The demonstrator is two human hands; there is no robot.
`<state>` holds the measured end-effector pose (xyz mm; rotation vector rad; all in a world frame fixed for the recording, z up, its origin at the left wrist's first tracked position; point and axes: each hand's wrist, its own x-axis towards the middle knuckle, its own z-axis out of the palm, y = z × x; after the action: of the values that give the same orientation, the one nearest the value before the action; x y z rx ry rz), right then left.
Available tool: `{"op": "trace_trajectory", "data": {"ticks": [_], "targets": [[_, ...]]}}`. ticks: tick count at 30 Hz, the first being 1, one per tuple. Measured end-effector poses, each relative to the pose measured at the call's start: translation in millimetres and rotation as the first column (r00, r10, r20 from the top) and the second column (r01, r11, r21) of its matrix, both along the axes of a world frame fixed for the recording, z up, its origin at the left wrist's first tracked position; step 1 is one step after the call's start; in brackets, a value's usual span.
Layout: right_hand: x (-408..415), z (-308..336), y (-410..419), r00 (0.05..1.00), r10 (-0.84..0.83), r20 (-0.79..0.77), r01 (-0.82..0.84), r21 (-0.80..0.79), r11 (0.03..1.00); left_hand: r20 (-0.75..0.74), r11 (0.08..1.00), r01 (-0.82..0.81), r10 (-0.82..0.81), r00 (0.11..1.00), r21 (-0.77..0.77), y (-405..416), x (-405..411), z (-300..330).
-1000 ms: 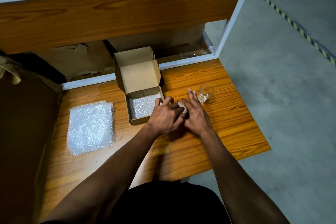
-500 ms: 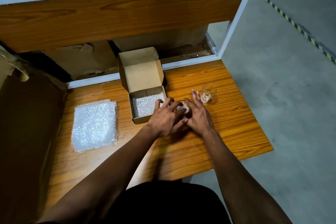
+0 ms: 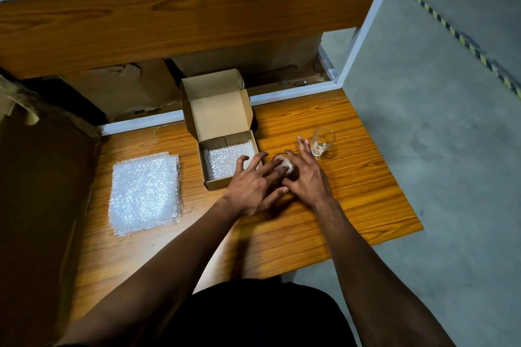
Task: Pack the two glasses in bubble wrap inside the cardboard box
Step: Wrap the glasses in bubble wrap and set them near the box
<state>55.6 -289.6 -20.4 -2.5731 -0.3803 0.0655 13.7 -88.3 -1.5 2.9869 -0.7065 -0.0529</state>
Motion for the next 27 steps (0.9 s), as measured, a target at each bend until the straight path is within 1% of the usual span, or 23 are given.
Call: {"op": "trace_trajectory", "data": {"ticks": [4, 7, 9, 12, 15, 21, 24, 27], "targets": [[0, -1, 0, 1.0, -0.005, 0.0, 0.005, -0.016, 1.0, -0.049, 0.999, -0.043, 0.043, 0.998, -0.018, -1, -1, -4], [0, 0, 0, 1.0, 0.0, 0.003, 0.001, -0.007, 1.0, -0.041, 0.999, -0.023, 0.022, 0.999, -0.026, -3, 1, -1], [0, 0, 0, 1.0, -0.005, -0.003, 0.005, -0.004, 1.0, 0.014, 0.999, 0.024, -0.024, 1.0, -0.032, -4, 3, 1], [-1, 0, 0, 1.0, -0.006, -0.003, 0.006, -0.008, 1.0, 0.073, 0.99, 0.137, -0.134, 0.988, -0.041, -3, 6, -1], [0, 2, -1, 1.0, -0.003, 0.0, 0.003, -0.002, 1.0, 0.049, 0.978, 0.201, -0.199, 0.979, -0.048, -2, 10, -6], [0, 3, 0, 1.0, -0.008, -0.024, 0.007, -0.034, 0.999, 0.028, 0.99, 0.134, -0.133, 0.991, -0.044, -9, 11, -1], [-2, 4, 1, 0.999, -0.016, -0.031, 0.015, -0.054, 0.998, 0.027, 0.988, 0.151, -0.15, 0.988, -0.032, -9, 16, 4], [-1, 3, 1, 1.0, -0.005, -0.013, 0.005, -0.037, 0.999, 0.068, 0.985, 0.172, -0.172, 0.983, 0.003, -4, 18, 5]]}}
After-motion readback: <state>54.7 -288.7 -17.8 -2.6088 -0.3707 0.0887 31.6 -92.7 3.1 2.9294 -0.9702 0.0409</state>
